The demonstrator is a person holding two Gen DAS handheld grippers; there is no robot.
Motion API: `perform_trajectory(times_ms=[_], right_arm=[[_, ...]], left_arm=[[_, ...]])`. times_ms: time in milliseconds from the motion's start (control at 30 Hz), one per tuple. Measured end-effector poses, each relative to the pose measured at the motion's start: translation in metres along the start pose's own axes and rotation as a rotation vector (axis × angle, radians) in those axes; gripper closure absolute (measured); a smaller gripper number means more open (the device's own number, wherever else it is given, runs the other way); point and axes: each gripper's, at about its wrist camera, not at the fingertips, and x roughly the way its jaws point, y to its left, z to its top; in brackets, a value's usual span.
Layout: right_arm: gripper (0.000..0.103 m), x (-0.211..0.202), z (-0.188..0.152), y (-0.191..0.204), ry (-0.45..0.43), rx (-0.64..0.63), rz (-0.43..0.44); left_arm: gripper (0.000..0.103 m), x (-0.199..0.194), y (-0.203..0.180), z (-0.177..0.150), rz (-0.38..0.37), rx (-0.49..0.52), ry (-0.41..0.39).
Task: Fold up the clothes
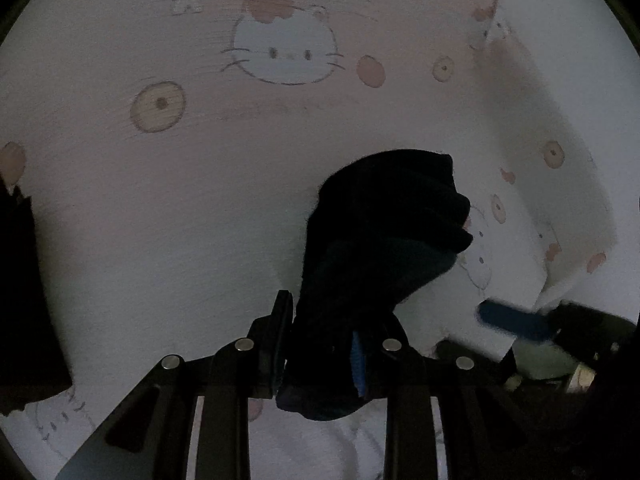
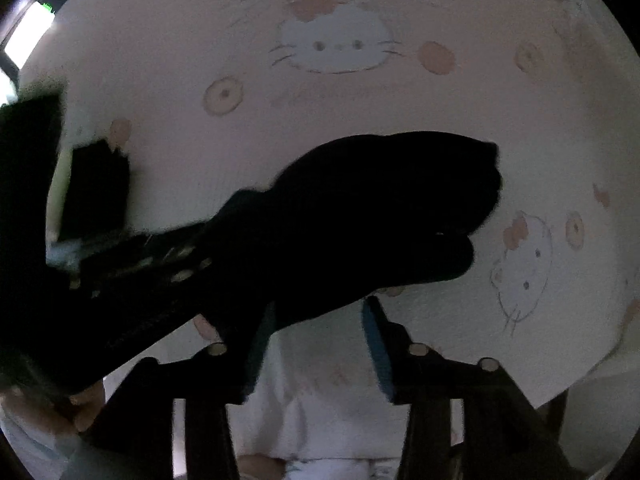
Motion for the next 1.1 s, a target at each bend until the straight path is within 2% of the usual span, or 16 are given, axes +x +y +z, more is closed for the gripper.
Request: perform_trajectory(times_ms=[100,233,400,567,700,733,800,833,867,967,1100], right_arm=[[0.043,-0.003,0.003,-0.014,-0.012,0.020,-0.043],[0.043,-0.002,0.000,-0.036,-0.006,0.069,-0.040],[0.043,0.010,-0.003,-0.058,0.003,0.156,0.040],[0.036,0.022,-0.004,-0.073,0.022,0.215,0.038],[0.036,0.027,-0.007,-0.084,0.024,0.263,0.098],[0.036,0.027,-0.007,-0.086,0.023,0.272,0.103],[0.036,0.028,-0.007,-0.090,0.016,0.281,0.100],[0.036,0.029,-0.008,-0.091,0.014,0.286,0.101],[0.036,0.030,-0.008,-0.090,0.014,0.292,0.107],[0.031,0.035,-0.010,-0.097,0.011,0.336,0.140],[0.031,0.041,-0.014,-0.107,0.004,0.397,0.191]], left_arm=[[0.080,-0.002,0.000,-0.001,0.008,0.003,-0.007],[0.080,-0.009,0.006,-0.005,0.025,-0.009,-0.003],[0.080,-0.013,0.015,-0.010,0.035,-0.048,-0.016],[0.080,-0.010,0.029,-0.013,0.066,-0.109,-0.017],[0.080,-0.011,0.038,-0.015,0.044,-0.163,-0.060],[0.078,-0.012,0.039,-0.015,0.028,-0.177,-0.074],[0.055,-0.010,0.039,-0.015,0.017,-0.207,-0.071],[0.036,-0.009,0.039,-0.015,0.013,-0.221,-0.067],[0.032,-0.008,0.038,-0.014,-0.003,-0.230,-0.070],[0.032,-0.003,0.036,-0.011,-0.055,-0.247,-0.074],[0.032,0.006,0.026,-0.004,-0.026,-0.181,-0.045]])
